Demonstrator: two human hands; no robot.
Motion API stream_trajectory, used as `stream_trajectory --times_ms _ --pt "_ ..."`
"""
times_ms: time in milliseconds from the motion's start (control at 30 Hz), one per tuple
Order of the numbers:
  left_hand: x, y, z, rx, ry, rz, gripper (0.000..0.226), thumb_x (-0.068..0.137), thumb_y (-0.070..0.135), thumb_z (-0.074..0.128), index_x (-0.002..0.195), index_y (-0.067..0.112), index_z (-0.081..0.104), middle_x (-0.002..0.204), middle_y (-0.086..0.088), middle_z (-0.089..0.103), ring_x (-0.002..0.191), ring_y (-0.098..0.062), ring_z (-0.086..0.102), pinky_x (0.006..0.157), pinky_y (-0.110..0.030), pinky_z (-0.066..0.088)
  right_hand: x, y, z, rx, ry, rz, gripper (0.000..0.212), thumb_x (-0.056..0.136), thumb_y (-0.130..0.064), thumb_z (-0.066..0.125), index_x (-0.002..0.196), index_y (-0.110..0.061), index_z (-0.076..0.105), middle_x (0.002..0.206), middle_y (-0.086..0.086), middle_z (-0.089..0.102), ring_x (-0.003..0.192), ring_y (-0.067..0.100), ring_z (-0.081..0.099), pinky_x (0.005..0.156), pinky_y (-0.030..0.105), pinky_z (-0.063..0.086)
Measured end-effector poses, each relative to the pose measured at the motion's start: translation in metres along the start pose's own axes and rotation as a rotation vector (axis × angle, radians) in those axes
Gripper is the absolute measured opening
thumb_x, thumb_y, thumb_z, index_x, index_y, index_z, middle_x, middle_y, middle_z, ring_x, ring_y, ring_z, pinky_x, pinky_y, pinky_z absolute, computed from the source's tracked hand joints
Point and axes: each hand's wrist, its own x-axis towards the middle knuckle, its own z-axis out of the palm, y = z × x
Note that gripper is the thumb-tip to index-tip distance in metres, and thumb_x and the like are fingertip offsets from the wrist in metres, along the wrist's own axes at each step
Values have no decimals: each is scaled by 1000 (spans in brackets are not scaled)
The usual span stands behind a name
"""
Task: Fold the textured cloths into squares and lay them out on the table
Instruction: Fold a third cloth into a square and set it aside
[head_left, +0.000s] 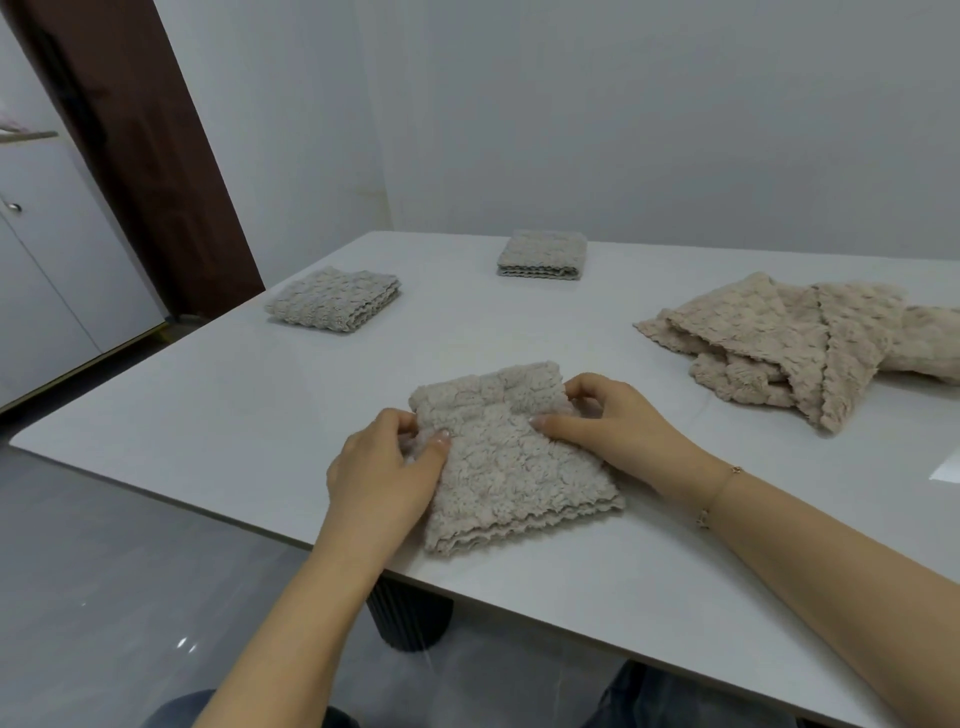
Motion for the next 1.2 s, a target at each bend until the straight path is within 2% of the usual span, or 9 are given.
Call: stream_trajectory --times_ms 133,267,367,500,567,700,767,900,1200 --pt "12 8 -13 -425 -118 -169 16 91 30 60 102 21 54 94 -3 68 79 -17 66 68 -33 53 -8 -7 -1 546 3 120 43 75 -13 78 107 -10 50 79 6 69 59 11 59 59 22 47" --pt "47 13 -25 -416 -125 -223 20 90 33 61 106 23 55 90 -8 68 72 -23 65 68 -34 51 -4 -13 0 489 -22 102 59 76 -18 78 123 -18 42 64 -2 69 53 12 59 56 22 48" --pt "65 10 -26 -306 -174 -180 15 91 34 59 101 24 56 99 -7 69 84 -25 66 76 -35 52 -2 -15 4 300 -29 30 63 79 -24 76 129 -22 38 76 10 72 55 15 62 62 24 46" --pt "69 -2 -23 -132 -160 -83 21 89 35 61 105 21 59 97 -5 68 88 -20 65 76 -32 49 -6 -13 11 148 44 -67 53 81 -27 74 124 -27 42 74 8 68 52 15 60 52 16 44" --pt "64 -3 -23 -22 -86 -8 22 90 35 60 107 21 59 103 0 66 86 -15 62 71 -28 47 -7 -12 12 114 71 -98 45 82 -30 72 119 -29 46 73 0 65 50 12 58 55 22 49" --pt "48 15 -17 318 211 464 30 96 29 49 123 20 56 126 3 57 115 -19 51 95 -37 38 -9 -5 1 37 115 -154 19 91 -28 58 110 -27 56 85 -4 66 57 13 60 68 32 52" --pt "45 36 -8 382 54 610 34 98 34 41 127 24 55 134 6 54 123 -17 46 101 -37 35 -8 1 -8 -12 169 -161 16 92 -24 56 108 -25 59 91 -7 65 67 19 62 71 31 50" --pt "47 43 24 583 -323 552 49 100 49 20 146 36 30 157 8 23 145 -12 16 117 -40 13 -5 12 -22 -72 212 -151 13 90 -19 57 100 -26 64 93 -12 65 70 6 58 63 12 43" --pt "50 42 30 562 -406 519 52 98 53 15 149 40 15 159 13 9 146 -6 3 119 -40 -1 -3 15 -41 -284 216 -188 25 90 -22 56 114 -28 61 109 -19 60 96 4 57 86 23 43"
